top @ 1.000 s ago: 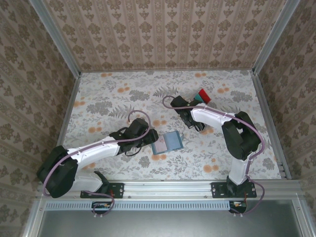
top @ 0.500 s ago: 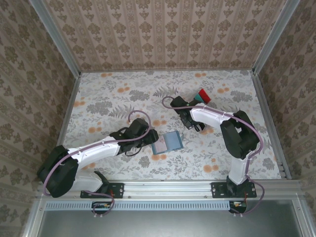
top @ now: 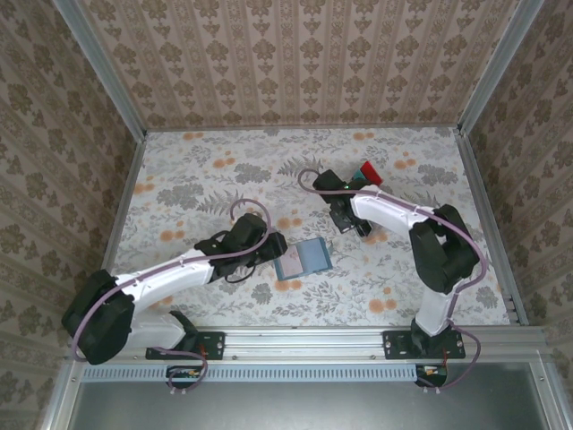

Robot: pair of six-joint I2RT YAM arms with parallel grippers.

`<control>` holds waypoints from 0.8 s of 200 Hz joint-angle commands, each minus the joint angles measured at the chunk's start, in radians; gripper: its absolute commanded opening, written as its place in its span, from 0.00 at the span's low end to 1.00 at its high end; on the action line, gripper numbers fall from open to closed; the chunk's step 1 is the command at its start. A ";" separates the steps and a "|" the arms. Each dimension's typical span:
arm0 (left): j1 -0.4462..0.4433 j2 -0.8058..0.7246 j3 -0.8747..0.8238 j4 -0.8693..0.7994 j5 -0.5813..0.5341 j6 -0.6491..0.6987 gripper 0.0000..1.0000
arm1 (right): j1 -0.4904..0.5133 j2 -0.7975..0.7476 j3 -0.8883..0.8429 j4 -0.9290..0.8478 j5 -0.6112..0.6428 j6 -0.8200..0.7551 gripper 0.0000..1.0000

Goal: Put the credit cards into the card holder
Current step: Pick up several credit cards from the storage box.

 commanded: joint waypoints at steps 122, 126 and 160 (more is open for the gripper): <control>0.031 -0.081 -0.034 0.201 0.156 -0.058 0.67 | -0.024 -0.470 -0.254 0.407 -0.949 0.477 0.00; 0.034 -0.080 -0.038 0.222 0.170 -0.063 0.68 | -0.024 -0.468 -0.273 0.456 -0.993 0.505 0.00; 0.060 -0.077 -0.070 0.366 0.250 -0.104 0.70 | -0.024 -0.449 -0.349 0.640 -1.104 0.618 0.00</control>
